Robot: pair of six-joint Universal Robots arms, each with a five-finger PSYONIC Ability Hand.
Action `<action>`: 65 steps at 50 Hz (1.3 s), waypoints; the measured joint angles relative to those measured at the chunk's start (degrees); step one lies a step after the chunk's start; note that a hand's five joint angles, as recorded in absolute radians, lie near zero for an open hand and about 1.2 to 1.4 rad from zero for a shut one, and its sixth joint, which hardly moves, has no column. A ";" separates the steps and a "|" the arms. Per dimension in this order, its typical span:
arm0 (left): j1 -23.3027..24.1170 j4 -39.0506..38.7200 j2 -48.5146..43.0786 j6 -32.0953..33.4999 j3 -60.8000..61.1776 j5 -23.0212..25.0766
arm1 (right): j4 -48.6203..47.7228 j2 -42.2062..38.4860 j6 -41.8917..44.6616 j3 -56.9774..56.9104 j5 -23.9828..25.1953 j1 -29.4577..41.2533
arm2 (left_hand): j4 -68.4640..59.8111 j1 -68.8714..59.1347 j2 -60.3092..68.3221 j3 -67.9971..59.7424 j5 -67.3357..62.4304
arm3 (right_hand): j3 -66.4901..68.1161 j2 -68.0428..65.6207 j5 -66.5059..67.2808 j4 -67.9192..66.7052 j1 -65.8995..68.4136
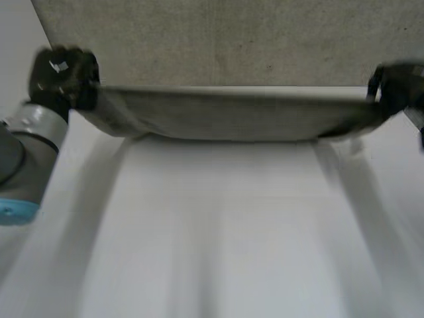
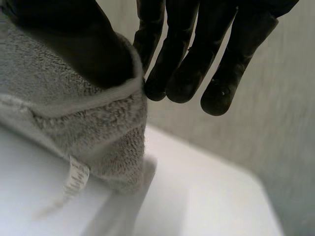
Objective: Fold the towel.
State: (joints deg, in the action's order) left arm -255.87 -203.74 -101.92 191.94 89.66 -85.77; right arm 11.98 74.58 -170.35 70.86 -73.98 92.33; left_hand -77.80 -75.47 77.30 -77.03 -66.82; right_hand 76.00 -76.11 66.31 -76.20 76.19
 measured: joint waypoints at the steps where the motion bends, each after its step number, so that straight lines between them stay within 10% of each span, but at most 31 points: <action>1: -0.03 1.29 1.76 -1.40 -1.05 0.02 | 3.08 1.25 1.10 -3.05 1.63 -0.38 | 0.00 0.00 0.04 0.00 0.00 | 0.07 0.00 0.22 0.00 0.00; 10: -0.44 8.61 7.80 -9.36 -5.27 0.91 | 14.25 0.82 13.73 -9.36 6.34 0.26 | 0.00 0.00 0.17 -0.02 0.00 | 0.27 -0.22 0.74 0.00 0.05; 22: -0.59 15.29 -7.35 -4.63 -7.53 2.02 | 18.21 -13.93 38.63 -7.48 -9.50 6.94 | 0.00 0.00 0.17 -0.05 0.00 | 0.30 -0.22 0.74 0.00 0.06; 33: 0.71 16.65 -24.18 6.37 -28.95 0.50 | -12.29 -19.77 40.37 -19.68 -15.65 12.11 | -0.01 0.00 0.17 -0.06 0.00 | 0.33 -0.22 1.44 0.00 0.06; 43: 4.64 0.08 -19.54 0.28 -49.95 -3.13 | -44.94 -13.08 29.55 -24.40 -13.49 13.45 | -0.01 -0.01 0.17 -0.06 -0.01 | 0.41 -0.22 1.78 0.00 0.06; 65: 2.17 -7.51 -23.86 -5.86 -13.28 0.21 | -31.45 -18.29 24.18 1.77 2.78 9.43 | -0.01 -0.01 0.17 -0.06 -0.28 | 0.46 -0.23 1.78 0.00 0.07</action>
State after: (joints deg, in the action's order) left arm -253.70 -211.25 -125.77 186.08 76.38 -85.56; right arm -19.46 56.28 -146.17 72.64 -71.19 101.76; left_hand -77.81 -75.48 77.47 -77.09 -67.10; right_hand 76.47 -76.33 68.09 -76.20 76.26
